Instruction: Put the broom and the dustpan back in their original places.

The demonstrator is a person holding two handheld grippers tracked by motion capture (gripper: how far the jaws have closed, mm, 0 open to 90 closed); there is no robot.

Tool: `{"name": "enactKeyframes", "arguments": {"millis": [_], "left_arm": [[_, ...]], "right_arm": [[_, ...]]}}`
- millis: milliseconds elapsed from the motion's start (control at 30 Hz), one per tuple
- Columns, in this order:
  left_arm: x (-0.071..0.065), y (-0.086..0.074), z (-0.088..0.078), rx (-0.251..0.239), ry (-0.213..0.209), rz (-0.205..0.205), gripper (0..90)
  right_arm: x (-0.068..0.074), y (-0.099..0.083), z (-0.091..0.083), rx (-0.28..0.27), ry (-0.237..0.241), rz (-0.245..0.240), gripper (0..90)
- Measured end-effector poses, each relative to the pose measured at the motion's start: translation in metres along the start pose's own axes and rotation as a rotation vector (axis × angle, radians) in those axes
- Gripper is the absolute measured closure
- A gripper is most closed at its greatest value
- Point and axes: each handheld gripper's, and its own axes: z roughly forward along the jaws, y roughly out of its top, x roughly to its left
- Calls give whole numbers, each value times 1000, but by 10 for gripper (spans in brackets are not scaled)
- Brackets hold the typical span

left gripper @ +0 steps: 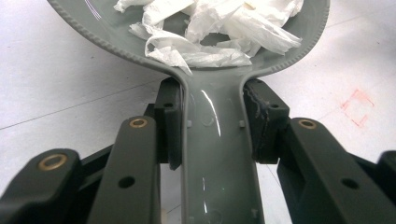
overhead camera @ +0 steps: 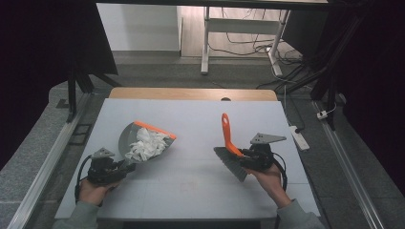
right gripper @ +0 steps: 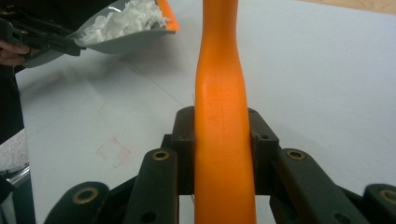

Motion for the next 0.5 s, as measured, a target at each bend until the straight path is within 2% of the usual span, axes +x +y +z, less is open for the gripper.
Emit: {"name": "enactKeyframes", "arguments": {"millis": [233,500], "left_arm": [[-1,-1,5,9,51,-57,614],[-5,0,16,-3,117,-134,613]], "right_arm": [[-2,-5,1,22,17,17,698],[-7,-14,0,54,39,71,698]]}}
